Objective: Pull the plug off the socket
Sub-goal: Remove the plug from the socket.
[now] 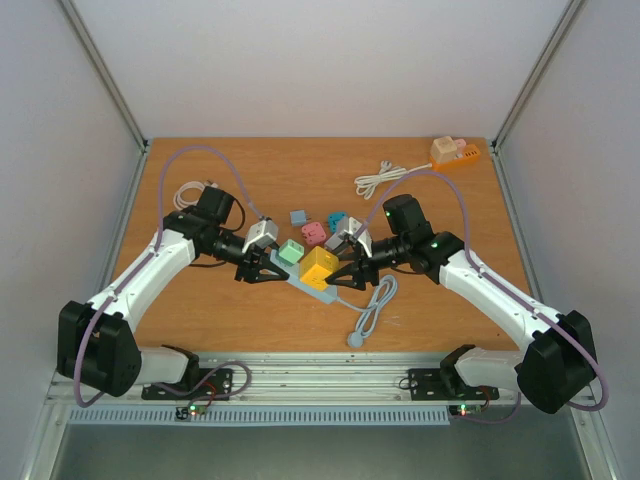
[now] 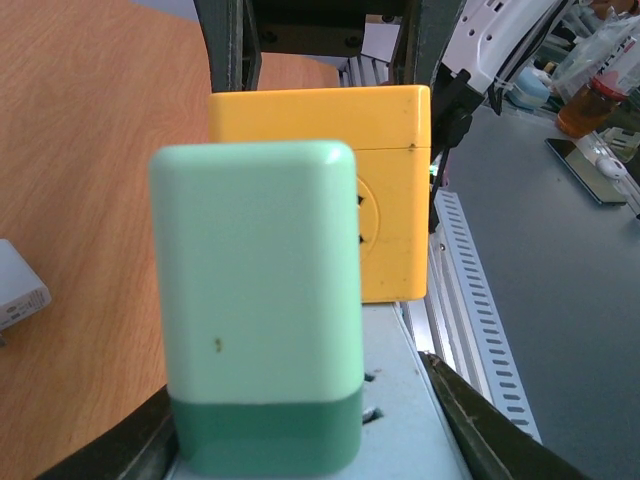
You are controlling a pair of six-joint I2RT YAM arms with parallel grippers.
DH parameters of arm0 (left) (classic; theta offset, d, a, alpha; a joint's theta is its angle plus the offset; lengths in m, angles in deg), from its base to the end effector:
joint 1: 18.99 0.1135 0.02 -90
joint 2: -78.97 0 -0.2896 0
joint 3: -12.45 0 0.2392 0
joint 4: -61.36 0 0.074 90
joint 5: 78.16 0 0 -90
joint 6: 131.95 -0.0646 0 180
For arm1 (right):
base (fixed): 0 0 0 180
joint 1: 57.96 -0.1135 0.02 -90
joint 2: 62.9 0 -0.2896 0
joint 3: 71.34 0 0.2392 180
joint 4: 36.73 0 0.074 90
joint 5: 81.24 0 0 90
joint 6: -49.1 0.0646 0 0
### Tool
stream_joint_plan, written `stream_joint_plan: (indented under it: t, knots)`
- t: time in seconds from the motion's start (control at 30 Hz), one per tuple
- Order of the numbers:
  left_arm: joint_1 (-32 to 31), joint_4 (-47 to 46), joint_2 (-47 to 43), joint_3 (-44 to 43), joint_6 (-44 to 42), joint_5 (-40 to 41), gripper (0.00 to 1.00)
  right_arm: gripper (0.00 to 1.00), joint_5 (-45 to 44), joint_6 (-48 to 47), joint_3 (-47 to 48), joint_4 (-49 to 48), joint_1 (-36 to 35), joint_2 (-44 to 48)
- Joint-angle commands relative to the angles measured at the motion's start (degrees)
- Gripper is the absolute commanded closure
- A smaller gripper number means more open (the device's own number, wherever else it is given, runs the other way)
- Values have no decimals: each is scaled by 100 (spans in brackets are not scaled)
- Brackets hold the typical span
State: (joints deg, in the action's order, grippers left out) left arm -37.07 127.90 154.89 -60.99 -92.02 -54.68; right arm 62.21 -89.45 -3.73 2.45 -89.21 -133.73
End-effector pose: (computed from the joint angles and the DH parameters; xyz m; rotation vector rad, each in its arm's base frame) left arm 0.1948 -0.1259 0.2909 1.4460 1.6635 -1.2679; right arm 0.1841 0.1724 0.2978 -1.6642 1.2807 0.8845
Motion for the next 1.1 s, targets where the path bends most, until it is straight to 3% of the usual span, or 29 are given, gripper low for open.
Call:
stream_joint_plan:
  t: [0.0,0.27,0.53,0.97,1.07]
  knots:
    - [-4,160,-130,35,-300,-104,100,99,267,-334,47,-224,-80,121]
    - [-3,153,-101,14,-312,-112,100,99,-219,-498,38,-251,-246,152]
    - [-2,-463,-124,100,420,199,100,99,-621,-177,88,-454,-265,173]
    - [-9,-754,-310,275,547,239,100,99,-200,359,343,-262,-59,111]
    - [-4,-604,-325,258,400,159,100,86,213,130,379,-9,-49,71]
